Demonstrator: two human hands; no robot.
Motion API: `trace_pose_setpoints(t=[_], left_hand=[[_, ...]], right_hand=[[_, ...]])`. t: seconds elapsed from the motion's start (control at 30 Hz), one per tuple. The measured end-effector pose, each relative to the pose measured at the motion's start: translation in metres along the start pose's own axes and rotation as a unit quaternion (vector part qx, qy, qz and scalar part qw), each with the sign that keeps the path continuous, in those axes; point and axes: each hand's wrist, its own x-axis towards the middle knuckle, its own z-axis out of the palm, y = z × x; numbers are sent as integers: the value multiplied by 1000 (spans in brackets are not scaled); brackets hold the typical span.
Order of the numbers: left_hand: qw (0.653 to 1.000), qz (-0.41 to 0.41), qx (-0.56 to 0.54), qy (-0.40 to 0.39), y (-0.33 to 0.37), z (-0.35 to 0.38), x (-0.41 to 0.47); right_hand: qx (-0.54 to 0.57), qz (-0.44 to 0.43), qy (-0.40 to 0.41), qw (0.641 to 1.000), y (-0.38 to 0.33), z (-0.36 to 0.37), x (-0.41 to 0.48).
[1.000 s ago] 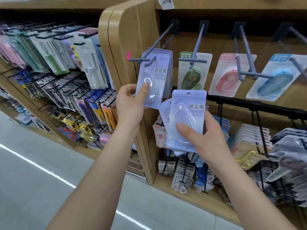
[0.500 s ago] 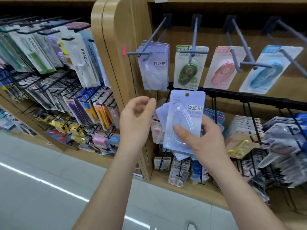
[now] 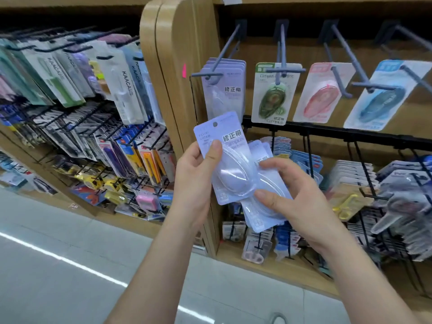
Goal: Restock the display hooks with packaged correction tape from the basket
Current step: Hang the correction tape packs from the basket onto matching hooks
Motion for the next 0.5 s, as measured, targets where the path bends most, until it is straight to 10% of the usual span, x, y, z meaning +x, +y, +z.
trace_pose_setpoints(t=[0.5], left_hand=[[987, 125, 101, 17, 23, -1, 51]], right_hand=[[27, -30, 65, 997, 6, -7, 21]])
